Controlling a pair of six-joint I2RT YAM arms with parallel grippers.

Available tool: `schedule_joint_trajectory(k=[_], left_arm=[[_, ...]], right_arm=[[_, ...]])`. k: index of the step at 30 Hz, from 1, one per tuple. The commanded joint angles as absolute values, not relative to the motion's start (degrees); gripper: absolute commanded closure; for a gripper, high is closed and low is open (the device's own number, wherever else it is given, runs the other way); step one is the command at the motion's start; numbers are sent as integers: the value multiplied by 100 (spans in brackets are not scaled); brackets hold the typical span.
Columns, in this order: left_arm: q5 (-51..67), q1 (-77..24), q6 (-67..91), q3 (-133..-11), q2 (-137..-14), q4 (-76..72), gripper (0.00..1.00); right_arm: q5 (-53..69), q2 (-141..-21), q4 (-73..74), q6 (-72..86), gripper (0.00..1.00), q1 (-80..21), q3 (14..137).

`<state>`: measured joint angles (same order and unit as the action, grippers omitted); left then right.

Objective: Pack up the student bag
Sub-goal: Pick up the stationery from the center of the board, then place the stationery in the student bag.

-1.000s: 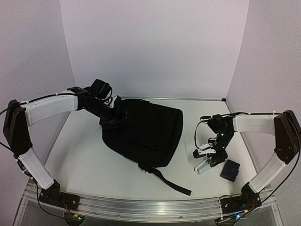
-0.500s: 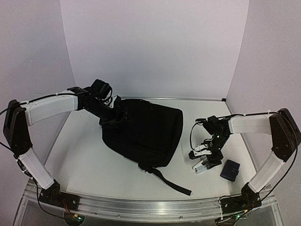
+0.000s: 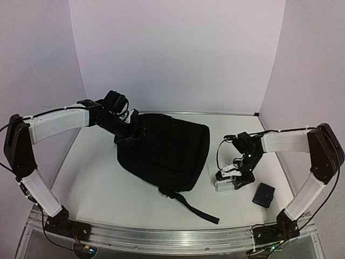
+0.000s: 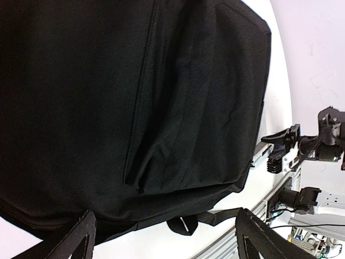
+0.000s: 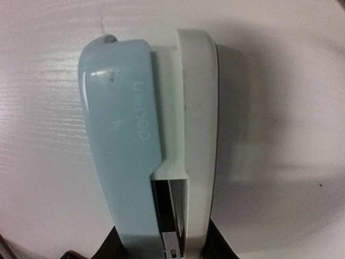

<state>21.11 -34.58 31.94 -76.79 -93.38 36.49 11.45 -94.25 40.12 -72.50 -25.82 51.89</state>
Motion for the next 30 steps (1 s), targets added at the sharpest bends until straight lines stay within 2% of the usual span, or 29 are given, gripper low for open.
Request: schedule_joint_trajectory(k=[1,6,12,20,24,30], left_arm=[[2450,-3408,3348,-7917,-9162,3285,12],[3222,-3408,3438,-8297,-9435,3175,16],[4116,-3428,4018,-8570,-9701,2306,13],[4511,-3444,4825,-8644,-10019,1154,10],[4582,-3461,4833,-8740,-10149,1097,11],[4597,-3455,4989,-8633,-10299,921,20]], right_arm=[[2106,-9311,4261,-5990,74,-2615,6448],[2812,-9293,4342,-4883,79,-2660,7738],[2528,-9832,4095,-3938,81,-3068,9066],[2183,-10356,3850,-3485,82,-3675,9747],[2066,-10617,3786,-3225,82,-3890,10051],[1848,-10977,3594,-2526,82,-4027,10551]])
